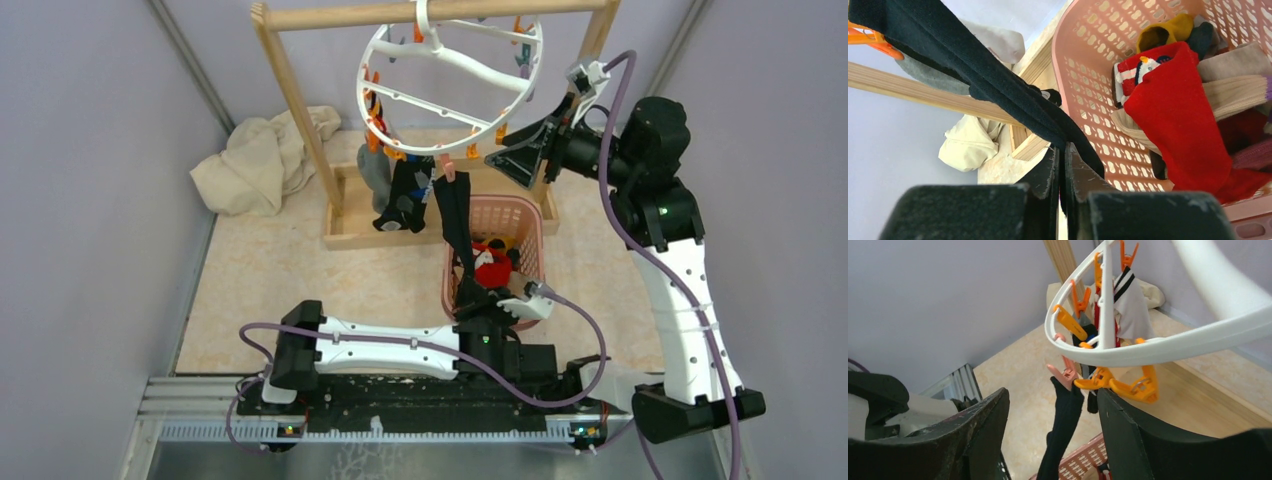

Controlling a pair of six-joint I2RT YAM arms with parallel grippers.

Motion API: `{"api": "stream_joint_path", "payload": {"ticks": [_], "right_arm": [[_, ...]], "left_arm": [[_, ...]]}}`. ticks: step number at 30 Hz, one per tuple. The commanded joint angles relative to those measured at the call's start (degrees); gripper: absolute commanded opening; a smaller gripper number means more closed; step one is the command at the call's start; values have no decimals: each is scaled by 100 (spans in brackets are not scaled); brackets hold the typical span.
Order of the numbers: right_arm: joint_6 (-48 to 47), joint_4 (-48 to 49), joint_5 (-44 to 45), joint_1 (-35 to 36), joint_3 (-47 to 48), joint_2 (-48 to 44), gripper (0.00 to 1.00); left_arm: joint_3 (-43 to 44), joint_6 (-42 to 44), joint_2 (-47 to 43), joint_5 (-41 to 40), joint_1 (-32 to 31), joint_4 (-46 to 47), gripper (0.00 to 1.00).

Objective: Remove the socks clipped to the hanger
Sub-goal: Remove the sock from the hanger.

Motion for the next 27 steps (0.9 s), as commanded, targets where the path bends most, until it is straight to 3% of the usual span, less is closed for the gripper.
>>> {"api": "stream_joint_path", "payload": {"ticks": [1,10,20,27], "right_arm": [[-497,-283,-150,307,218,-273,65],[-893,-154,-292,405,-261,-132,58],[-1024,-58,-709,660,19,425,57],[-1357,33,-360,986,-64,826,58]], "left_arm": [[121,388,-67,138,-52,360,7],[5,473,-248,87,-65,380,7],[-140,389,-402,97,-107,400,7],[-213,109,-481,89,-186,126,7]]}}
